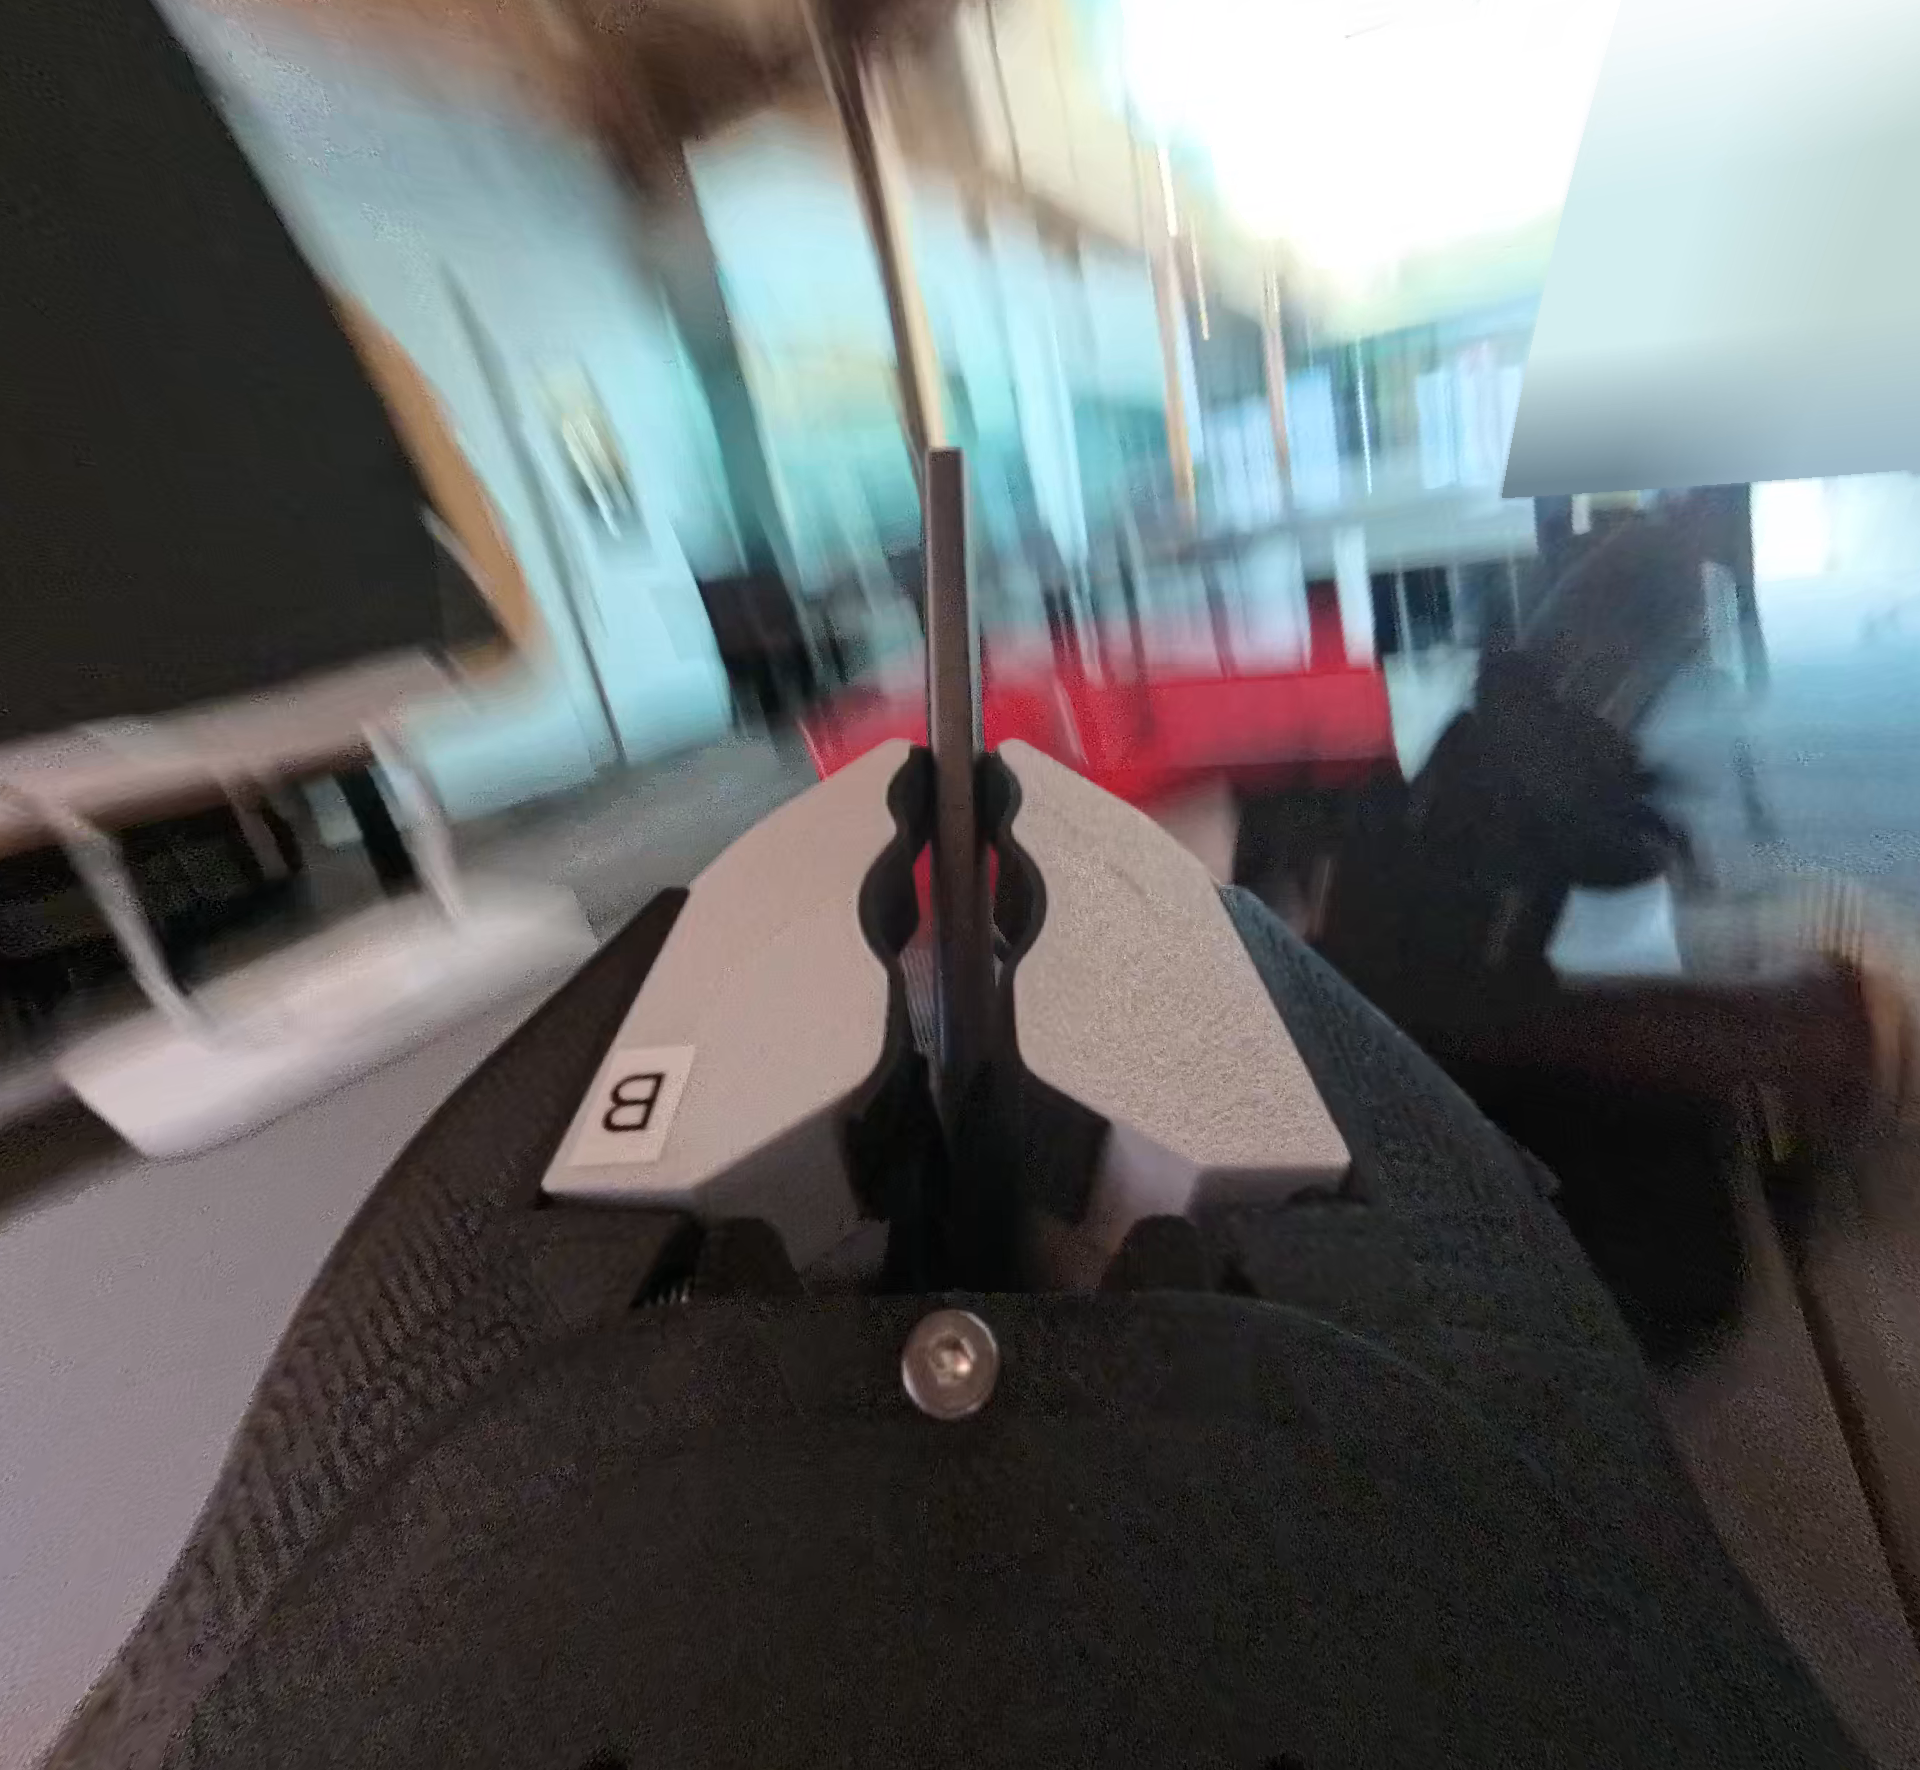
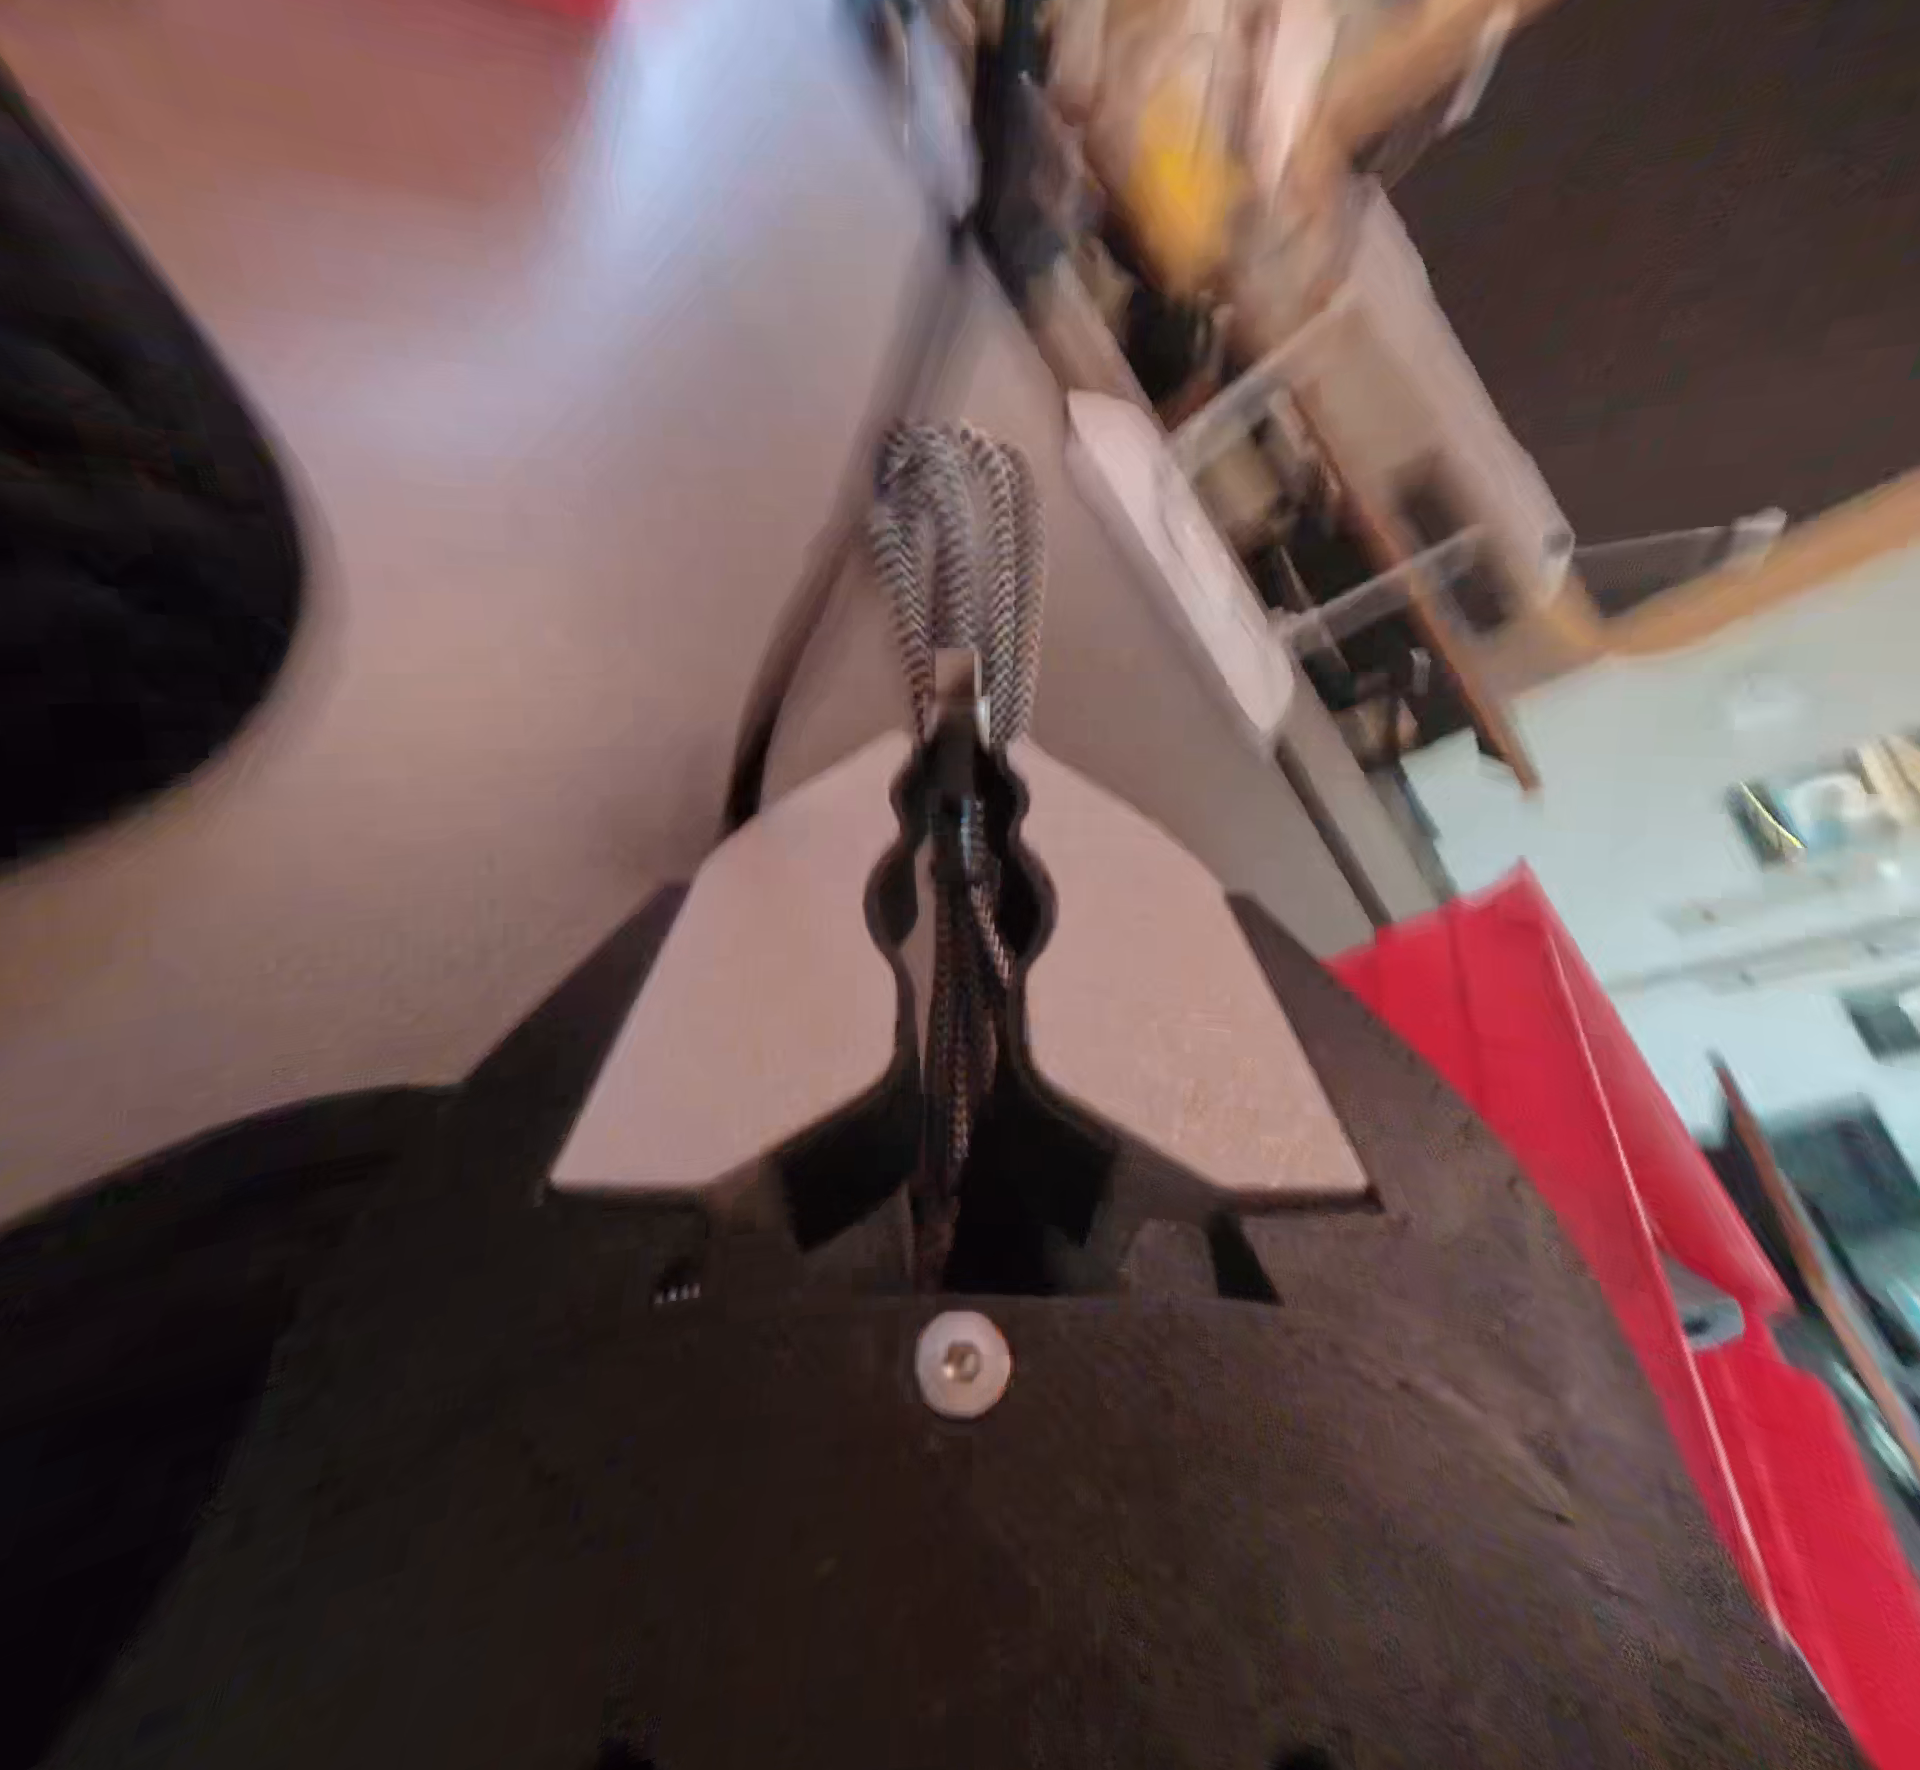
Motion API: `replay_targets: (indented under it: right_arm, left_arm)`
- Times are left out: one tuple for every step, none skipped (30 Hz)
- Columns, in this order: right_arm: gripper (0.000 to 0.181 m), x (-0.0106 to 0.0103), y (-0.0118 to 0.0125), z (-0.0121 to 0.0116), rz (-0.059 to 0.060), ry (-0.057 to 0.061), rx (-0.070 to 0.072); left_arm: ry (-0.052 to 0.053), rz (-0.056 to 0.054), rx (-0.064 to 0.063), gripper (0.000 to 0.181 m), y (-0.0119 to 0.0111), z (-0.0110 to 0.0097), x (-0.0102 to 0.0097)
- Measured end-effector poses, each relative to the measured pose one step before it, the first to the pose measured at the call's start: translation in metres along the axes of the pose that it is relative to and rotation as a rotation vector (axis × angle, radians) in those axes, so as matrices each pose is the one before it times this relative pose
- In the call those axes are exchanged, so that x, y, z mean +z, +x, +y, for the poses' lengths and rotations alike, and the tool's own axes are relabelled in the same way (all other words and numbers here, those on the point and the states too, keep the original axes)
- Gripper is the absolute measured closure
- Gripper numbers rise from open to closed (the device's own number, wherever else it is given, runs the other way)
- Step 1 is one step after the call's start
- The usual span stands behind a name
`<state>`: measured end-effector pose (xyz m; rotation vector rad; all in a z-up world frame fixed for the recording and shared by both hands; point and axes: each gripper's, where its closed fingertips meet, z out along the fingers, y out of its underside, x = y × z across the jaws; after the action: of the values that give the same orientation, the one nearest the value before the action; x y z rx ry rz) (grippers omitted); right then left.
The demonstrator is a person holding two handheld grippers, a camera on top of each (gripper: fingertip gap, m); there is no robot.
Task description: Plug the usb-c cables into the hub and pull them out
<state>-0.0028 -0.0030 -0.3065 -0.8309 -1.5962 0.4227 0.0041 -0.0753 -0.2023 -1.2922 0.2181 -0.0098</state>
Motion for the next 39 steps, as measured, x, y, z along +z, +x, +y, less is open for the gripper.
replay_targets:
  right_arm:
    - [0.17, 0.00259, 0.00373, 0.01155, -0.0057, -0.0587, 0.0058]
    - [0.171, -0.00745, 0.00145, -0.02019, -0.0022, 0.1348, 0.0402]
    - [0.171, -0.00175, -0.00183, -0.01265, -0.0038, 0.0665, 0.0157]
    - [0.171, 0.00224, -0.00079, 0.00007, 0.0003, -0.0079, -0.0012]
    - [0.171, -0.00157, 0.00278, -0.00293, 0.0062, 0.024, 0.0217]
    - [0.171, -0.00472, 0.0059, -0.00451, 0.0139, 0.0425, 0.0461]
    - [0.171, -0.00472, 0.00596, -0.00395, 0.0168, 0.0355, 0.0363]
    - [0.171, -0.00368, 0.00463, -0.00415, 0.0161, 0.0349, 0.0127]
    - [0.171, -0.00328, 0.00573, -0.00455, 0.025, 0.0345, 0.0133]
    - [0.171, -0.00283, 0.00463, -0.00405, 0.0141, 0.0308, 0.0283]
    - [0.171, -0.00192, 0.00359, -0.00332, 0.006, 0.0254, 0.0301]
    - [0.172, -0.00122, 0.00323, -0.00308, 0.0072, 0.0203, 0.0204]
    - [0.171, -0.00138, 0.00234, -0.00345, 0.0061, 0.018, 0.0175]
    - [0.171, -0.00172, 0.00219, -0.00478, 0.0072, 0.0251, 0.0213]
    - [0.171, -0.00204, 0.00183, -0.00601, 0.0068, 0.0314, 0.023]
    - [0.172, -0.00208, 0.00188, -0.00651, 0.006, 0.0324, 0.0169]
    - [0.171, -0.00216, 0.0021, -0.00644, 0.0071, 0.03, 0.0131]
    - [0.172, -0.00205, 0.0022, -0.00588, 0.0057, 0.0264, 0.0105]
    - [0.172, -0.00189, 0.00346, -0.00516, 0.0106, 0.0204, 0.0123]
    - [0.171, -0.00172, 0.00371, -0.0053, 0.0077, 0.0179, 0.0192]
    - [0.171, -0.00175, 0.00417, -0.00699, 0.0061, 0.0245, 0.0256]
    - [0.171, -0.00184, 0.00534, -0.00902, 0.0089, 0.0322, 0.0294]
    - [0.171, -0.00183, 0.00608, -0.01075, 0.0083, 0.035, 0.0336]
    - [0.171, -0.00175, 0.00696, -0.01274, 0.0089, 0.0386, 0.0363]
    - [0.171, -0.00196, 0.008, -0.01492, 0.0114, 0.0437, 0.0383]
    - [0.171, -0.00216, 0.00946, -0.0167, 0.017, 0.0464, 0.0381]
    - [0.171, -0.00248, 0.01131, -0.01776, 0.0236, 0.046, 0.0365]
    - [0.171, -0.00278, 0.012, -0.01821, 0.0234, 0.0438, 0.0304]
    - [0.171, -0.00303, 0.0121, -0.01759, 0.0218, 0.0404, 0.0227]
    - [0.171, -0.00305, 0.0123, -0.01614, 0.021, 0.0333, 0.0187]
    - [0.171, -0.00305, 0.01205, -0.01341, 0.0181, 0.0199, 0.0162]
    - [0.171, -0.00321, 0.01187, -0.01017, 0.0151, 0.0044, 0.0096]
    - [0.171, -0.0038, 0.01175, -0.00647, 0.0124, -0.01, -0.0031]
    - [0.171, -0.00433, 0.01183, -0.00179, 0.0084, -0.0298, -0.0132]
    - [0.171, -0.00517, 0.01261, 0.00325, 0.0084, -0.0464, -0.0212]
    - [0.171, -0.00579, 0.01325, 0.00751, 0.0117, -0.0548, -0.0319]
    - [0.172, -0.00599, 0.01309, 0.01104, 0.0156, -0.0605, -0.0304]
    - [0.171, -0.00553, 0.01152, 0.0126, 0.0141, -0.0571, -0.0362]
    - [0.172, -0.00489, 0.00994, 0.01205, 0.0153, -0.0452, -0.043]
  left_arm:
    - [0.1409, -0.0903, -0.0756, 0.175, -0.03163, -0.0266, -0.02543]
    - [-0.0117, -0.0727, -0.0096, 0.175, -0.02242, -0.00096, -0.01283]
    - [-0.0976, 0.0196, 0.0459, 0.174, 0.00683, 0.01493, 0.00128]
    - [-0.0662, 0.0464, 0.0803, 0.174, 0.01903, 0.01004, 0.01042]
    - [-0.0113, 0.0303, 0.0553, 0.174, 0.01393, 0.00079, 0.01064]
    - [0.011, 0.0248, -0.0102, 0.174, 0.00615, -0.00206, 0.00633]
    - [0.0013, 0.0179, -0.0499, 0.174, 0.00016, 0.00192, 0.00245]
    - [-0.0269, -0.0111, -0.031, 0.173, -0.00463, 0.00601, -0.00039]
    - [-0.0167, -0.022, 0.013, 0.173, -0.00463, 0.00308, -0.00174]
    - [-0.0069, -0.0113, 0.0222, 0.174, -0.00185, 0.00036, -0.00114]
    - [-0.0013, -0.0037, 0.012, 0.173, 0.00005, 0.00022, 0.00039]
    - [0.0029, 0.0006, -0.0015, 0.173, 0.00077, 0.00063, 0.00127]
    - [-0.0049, -0.0031, -0.0014, 0.173, -0.00011, 0.00139, 0.00115]
    - [-0.0122, -0.014, 0.0112, 0.173, -0.00179, 0.00174, 0.00034]
    - [-0.0071, -0.0214, 0.0148, 0.173, -0.0028, 0.00103, -0.00043]
    - [0.007, -0.0174, 0.0034, 0.173, -0.00257, -0.0005, -0.00081]
    - [0.0159, -0.0068, -0.0101, 0.173, -0.00158, -0.00125, -0.00105]
    - [0.0167, -0.0006, -0.0222, 0.173, -0.00163, -0.0012, -0.00093]
    - [0.0105, -0.0013, -0.0271, 0.173, -0.00209, -0.00028, -0.0009]
    - [0.001, -0.0079, -0.0256, 0.173, -0.00327, 0.00093, -0.00088]
    - [-0.0043, -0.0145, -0.0183, 0.173, -0.00379, 0.00138, -0.001]
    - [-0.0045, -0.0129, -0.0087, 0.173, -0.0029, 0.0011, -0.00103]
    - [-0.0014, -0.0029, -0.0002, 0.173, -0.00087, 0.0002, -0.00071]
    - [0.002, 0.0031, 0.0048, 0.173, 0.00064, -0.00048, -0.00024]
    - [0.0019, 0.005, 0.0086, 0.173, 0.00134, -0.00025, 0.0001]
    - [-0.0017, 0.003, 0.0093, 0.173, 0.00132, 0.00008, 0.00039]
    - [-0.0043, -0.0005, 0.0102, 0.173, 0.0006, 0.00056, 0.00038]
    - [-0.0056, -0.005, 0.009, 0.173, -0.00018, 0.00082, 0.00016]
    - [-0.005, -0.0052, 0.0058, 0.173, -0.00037, 0.00083, -0.00001]
    - [0.0003, -0.0026, 0.0019, 0.173, -0.00018, -0.00011, -0.00018]
    - [0.0069, -0.0004, -0.001, 0.173, -0.0002, -0.00095, -0.00041]
    - [0.0072, 0.0004, -0.0042, 0.173, -0.00017, -0.00104, -0.00027]
    - [0.0035, 0.001, -0.0064, 0.173, -0.00031, -0.00035, -0.00025]
    - [-0.0006, 0.0005, -0.0074, 0.173, -0.00038, 0.0004, 0.00003]
    - [-0.0027, 0.0005, -0.0061, 0.173, -0.00028, 0.00052, 0.0002]
    - [-0.0018, 0.0, -0.0025, 0.173, -0.00011, 0.00028, -0.00003]
    - [0.001, -0.0011, 0.0024, 0.173, 0.00009, -0.0001, -0.00005]
    - [0.0008, -0.002, 0.0037, 0.173, -0.00003, -0.00018, -0.00005]
    - [-0.0016, -0.0012, 0.0028, 0.173, -0.00004, 0.00034, 0.00015]
